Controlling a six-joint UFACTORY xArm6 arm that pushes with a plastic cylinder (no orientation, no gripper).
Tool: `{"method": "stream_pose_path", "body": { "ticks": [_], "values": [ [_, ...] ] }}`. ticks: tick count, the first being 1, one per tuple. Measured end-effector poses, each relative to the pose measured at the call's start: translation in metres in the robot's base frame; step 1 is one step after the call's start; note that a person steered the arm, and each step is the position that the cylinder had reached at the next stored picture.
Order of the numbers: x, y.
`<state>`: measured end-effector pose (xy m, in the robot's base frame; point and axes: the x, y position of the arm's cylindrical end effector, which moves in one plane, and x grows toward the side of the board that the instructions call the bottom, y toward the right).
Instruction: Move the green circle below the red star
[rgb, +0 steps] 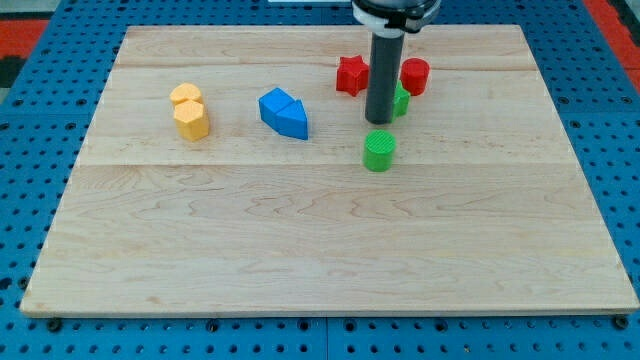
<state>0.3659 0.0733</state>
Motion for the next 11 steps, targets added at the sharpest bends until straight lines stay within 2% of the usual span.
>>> {"method": "stream_pose_path", "body": {
  "ticks": [1,2,3,4,6,7,9,10,11],
  "values": [
    [0.008,0.023],
    [0.050,0.072],
    [0.081,0.035],
    [0.073,0.000],
    [0.099,-0.007],
    [0.080,-0.014],
    [0.002,-0.018],
    [0.039,-0.002],
    [0.039,-0.056]
  ]
}}
